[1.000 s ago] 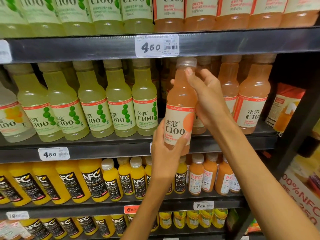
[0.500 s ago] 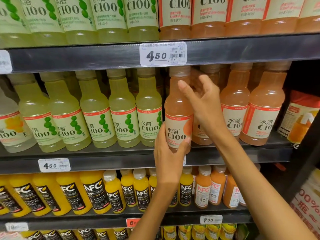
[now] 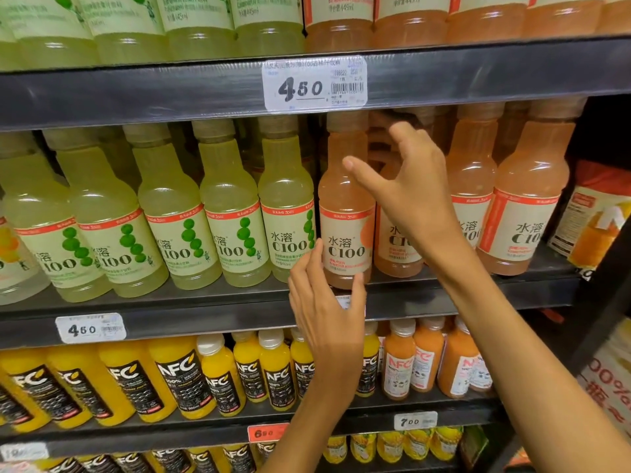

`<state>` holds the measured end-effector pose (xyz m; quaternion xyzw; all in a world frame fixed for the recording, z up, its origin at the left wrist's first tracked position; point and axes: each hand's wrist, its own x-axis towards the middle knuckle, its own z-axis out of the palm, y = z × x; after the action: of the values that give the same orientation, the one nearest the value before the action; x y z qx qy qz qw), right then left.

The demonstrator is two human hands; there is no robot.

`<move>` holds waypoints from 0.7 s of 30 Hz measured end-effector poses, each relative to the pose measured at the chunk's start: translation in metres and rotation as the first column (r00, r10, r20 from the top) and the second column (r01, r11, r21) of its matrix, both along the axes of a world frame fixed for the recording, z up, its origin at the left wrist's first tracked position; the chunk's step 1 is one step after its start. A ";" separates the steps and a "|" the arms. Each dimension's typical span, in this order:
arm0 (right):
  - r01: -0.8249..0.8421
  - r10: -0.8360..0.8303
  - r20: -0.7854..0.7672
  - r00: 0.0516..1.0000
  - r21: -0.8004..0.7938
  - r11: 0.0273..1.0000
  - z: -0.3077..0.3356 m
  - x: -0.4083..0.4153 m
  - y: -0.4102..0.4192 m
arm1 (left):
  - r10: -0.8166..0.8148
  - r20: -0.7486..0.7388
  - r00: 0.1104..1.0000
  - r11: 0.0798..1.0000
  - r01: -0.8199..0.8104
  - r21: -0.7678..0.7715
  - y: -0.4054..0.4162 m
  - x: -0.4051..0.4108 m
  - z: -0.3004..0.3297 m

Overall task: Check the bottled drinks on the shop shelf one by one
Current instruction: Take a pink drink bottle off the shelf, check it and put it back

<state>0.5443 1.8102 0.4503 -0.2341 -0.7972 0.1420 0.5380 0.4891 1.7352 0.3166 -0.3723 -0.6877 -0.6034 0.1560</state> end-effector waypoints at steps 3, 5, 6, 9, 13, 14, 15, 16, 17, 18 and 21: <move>0.056 -0.056 0.006 0.998 0.030 0.998 -0.006 -0.004 -0.003 | 0.042 -0.012 0.999 0.999 -0.042 -0.034 0.003 -0.002 0.004; 0.059 -0.059 -0.008 0.998 0.016 0.998 -0.008 -0.006 -0.003 | 0.072 -0.034 0.997 0.996 -0.074 -0.056 0.005 -0.002 0.007; 0.060 -0.060 -0.016 0.998 0.007 0.998 -0.008 -0.007 -0.002 | 0.086 -0.037 0.996 0.994 -0.088 -0.062 0.006 -0.002 0.008; 0.059 -0.059 -0.044 0.997 0.005 0.998 -0.009 -0.010 -0.002 | 0.132 -0.062 0.989 0.987 -0.137 -0.089 0.008 -0.001 0.011; 0.071 -0.068 -0.063 0.996 0.047 0.996 -0.009 -0.011 -0.004 | 0.146 -0.087 0.986 0.978 -0.157 -0.134 0.008 0.001 0.014; 0.063 -0.058 -0.087 0.994 0.056 0.996 -0.010 -0.009 -0.004 | 0.140 -0.079 0.987 0.978 -0.150 -0.143 0.008 0.002 0.015; 0.044 -0.036 -0.135 0.990 0.057 0.997 -0.012 -0.004 -0.005 | 0.128 -0.067 0.990 0.980 -0.137 -0.146 0.006 0.004 0.015; 0.025 -0.014 -0.203 0.979 0.053 0.998 -0.014 0.002 -0.005 | 0.112 -0.058 0.992 0.984 -0.119 -0.136 0.004 0.006 0.015; 0.022 -0.008 -0.279 0.960 0.050 0.998 -0.017 0.009 -0.005 | 0.094 -0.057 0.994 0.988 -0.100 -0.116 0.003 0.008 0.015; 0.045 -0.026 -0.342 0.939 0.049 0.998 -0.019 0.016 -0.004 | 0.074 -0.065 0.995 0.993 -0.080 -0.089 0.001 0.012 0.016; 0.174 -0.159 -0.355 0.921 0.011 0.985 -0.017 0.030 0.003 | -0.050 -0.107 0.993 0.998 0.045 -0.044 0.001 0.025 0.021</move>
<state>0.5747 1.8136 0.4338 -0.2603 -0.6678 0.1187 0.6872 0.5142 1.7367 0.3381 -0.4238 -0.6817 -0.5715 0.1706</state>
